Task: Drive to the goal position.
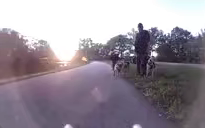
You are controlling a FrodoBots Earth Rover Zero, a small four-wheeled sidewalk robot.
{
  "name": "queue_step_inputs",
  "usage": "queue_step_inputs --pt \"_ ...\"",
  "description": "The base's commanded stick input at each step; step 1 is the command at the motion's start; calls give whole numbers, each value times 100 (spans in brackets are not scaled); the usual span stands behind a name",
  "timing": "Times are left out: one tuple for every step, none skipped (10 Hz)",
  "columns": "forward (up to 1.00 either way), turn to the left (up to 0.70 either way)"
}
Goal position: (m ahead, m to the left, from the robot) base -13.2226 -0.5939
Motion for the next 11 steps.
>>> queue_step_inputs --pt "0 100" --pt "0 100" --pt "0 100" --pt "0 100" --pt "0 100" --pt "0 100" --pt "0 41" --pt "0 0" --pt "0 0" --pt "0 0" --pt "0 0"
